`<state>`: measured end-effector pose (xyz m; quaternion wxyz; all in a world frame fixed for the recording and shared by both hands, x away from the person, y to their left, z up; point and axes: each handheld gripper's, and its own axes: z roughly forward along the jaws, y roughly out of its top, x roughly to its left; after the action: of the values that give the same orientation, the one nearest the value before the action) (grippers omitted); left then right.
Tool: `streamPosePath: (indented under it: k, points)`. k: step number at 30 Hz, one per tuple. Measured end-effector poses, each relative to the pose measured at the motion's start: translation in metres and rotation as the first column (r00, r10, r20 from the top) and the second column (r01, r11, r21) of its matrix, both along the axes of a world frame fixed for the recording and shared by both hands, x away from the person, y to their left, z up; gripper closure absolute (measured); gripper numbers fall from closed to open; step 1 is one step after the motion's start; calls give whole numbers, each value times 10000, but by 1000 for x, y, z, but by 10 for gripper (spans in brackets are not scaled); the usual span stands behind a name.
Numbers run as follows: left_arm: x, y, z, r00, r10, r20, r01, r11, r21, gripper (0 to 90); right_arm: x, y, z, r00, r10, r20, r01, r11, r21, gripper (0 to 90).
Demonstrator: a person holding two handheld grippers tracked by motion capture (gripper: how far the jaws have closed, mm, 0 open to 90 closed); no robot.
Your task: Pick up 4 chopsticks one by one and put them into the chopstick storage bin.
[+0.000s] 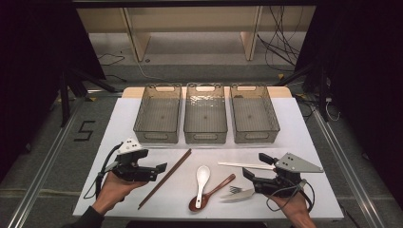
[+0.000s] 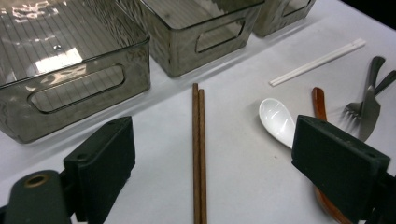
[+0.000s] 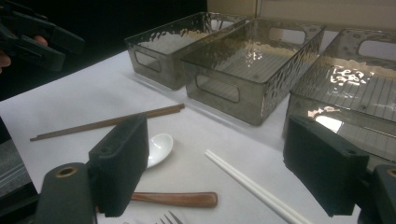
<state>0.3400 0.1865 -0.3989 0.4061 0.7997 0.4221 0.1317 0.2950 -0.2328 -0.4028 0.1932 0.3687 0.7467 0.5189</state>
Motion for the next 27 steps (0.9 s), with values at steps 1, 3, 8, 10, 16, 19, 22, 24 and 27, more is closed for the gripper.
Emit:
streamPosePath:
  k: [1,3,8,10,16,19,22,24,27]
  points:
    - [0,0,0,10000,0,0,0,10000,0,127,0,0,0,10000,7,-10,-7,10000,-12,235]
    - [9,-3,-3,9997,-13,-254,27,9984,560,140,0,0,0,10000,8,-14,-8,10000,-32,235]
    - [18,-10,-4,9976,-323,-611,420,9853,1654,158,0,0,-1,10000,25,1,-25,10000,-64,236]
    - [22,-12,-9,9949,-367,-940,533,9821,1808,176,0,0,0,10000,18,-10,-18,10000,-88,237]
    - [32,-19,-24,9840,-333,-1753,824,9561,2812,226,0,1,0,10000,27,-26,-27,9999,-119,238]
    - [36,-20,-28,9762,-355,-2139,1001,9489,2993,261,0,1,-1,10000,36,-38,-36,9999,-97,238]
    - [42,-23,-35,9666,-320,-2543,1143,9419,3159,291,1,1,-1,10000,44,-47,-44,9999,-96,238]
    - [43,-26,-40,9616,-314,-2728,1238,9363,3288,308,1,1,-1,10000,50,-50,-51,9999,-93,238]
    - [44,-30,-45,9540,-334,-2981,1428,9245,3534,338,0,1,0,10000,53,-47,-53,9999,-90,238]
